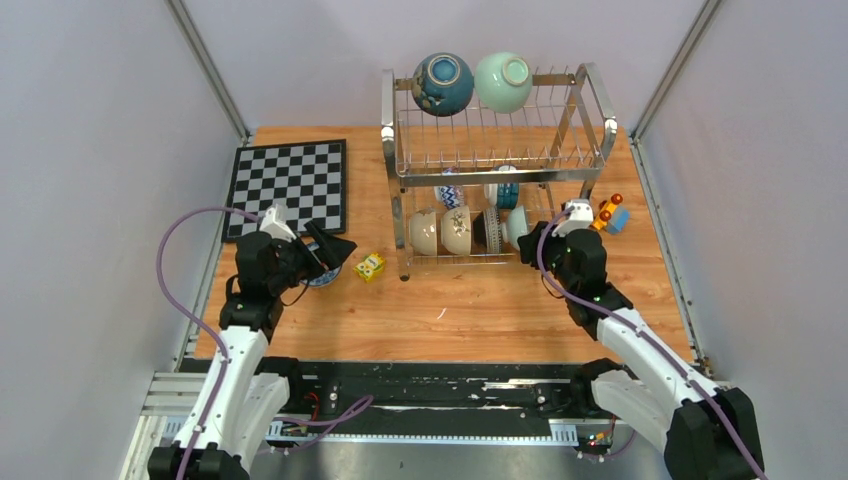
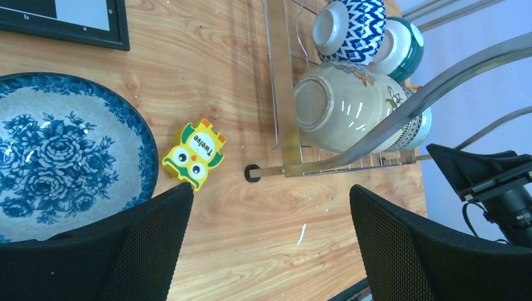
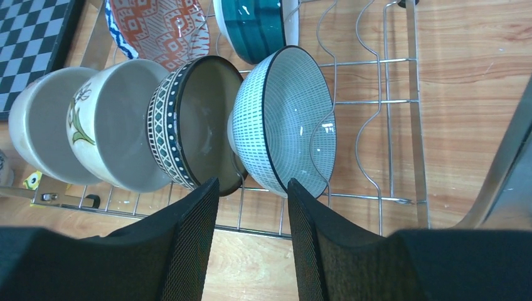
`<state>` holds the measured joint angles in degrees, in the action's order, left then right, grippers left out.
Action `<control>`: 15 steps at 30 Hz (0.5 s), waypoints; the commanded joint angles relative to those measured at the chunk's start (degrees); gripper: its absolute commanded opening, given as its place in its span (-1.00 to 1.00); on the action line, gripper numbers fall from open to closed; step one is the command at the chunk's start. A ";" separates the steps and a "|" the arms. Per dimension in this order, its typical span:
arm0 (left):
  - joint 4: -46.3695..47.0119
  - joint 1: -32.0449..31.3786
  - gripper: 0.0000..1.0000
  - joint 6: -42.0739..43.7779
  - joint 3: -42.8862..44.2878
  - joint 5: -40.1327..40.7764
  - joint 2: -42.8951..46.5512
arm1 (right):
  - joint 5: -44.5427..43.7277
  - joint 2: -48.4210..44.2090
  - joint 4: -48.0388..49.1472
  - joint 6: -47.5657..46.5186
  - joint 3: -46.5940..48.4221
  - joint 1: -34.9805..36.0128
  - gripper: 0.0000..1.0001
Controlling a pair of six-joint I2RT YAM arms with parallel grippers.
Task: Unload the bowls from the dish rack
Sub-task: Pick up the bowl from the dish rack.
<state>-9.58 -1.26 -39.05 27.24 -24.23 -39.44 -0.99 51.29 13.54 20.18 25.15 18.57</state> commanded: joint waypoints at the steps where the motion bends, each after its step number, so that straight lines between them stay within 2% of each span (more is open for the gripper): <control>1: 2.59 -0.23 0.93 -1.45 -0.24 -1.96 -1.04 | 3.78 0.51 5.82 0.93 -1.13 -1.87 -0.04; 15: 4.00 -0.24 0.92 -2.78 -0.61 -2.55 -1.47 | 8.73 5.54 13.52 1.31 -2.48 -5.44 -0.11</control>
<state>-7.35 -1.26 -41.19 27.24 -25.58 -40.58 5.02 55.72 23.18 21.23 23.68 14.33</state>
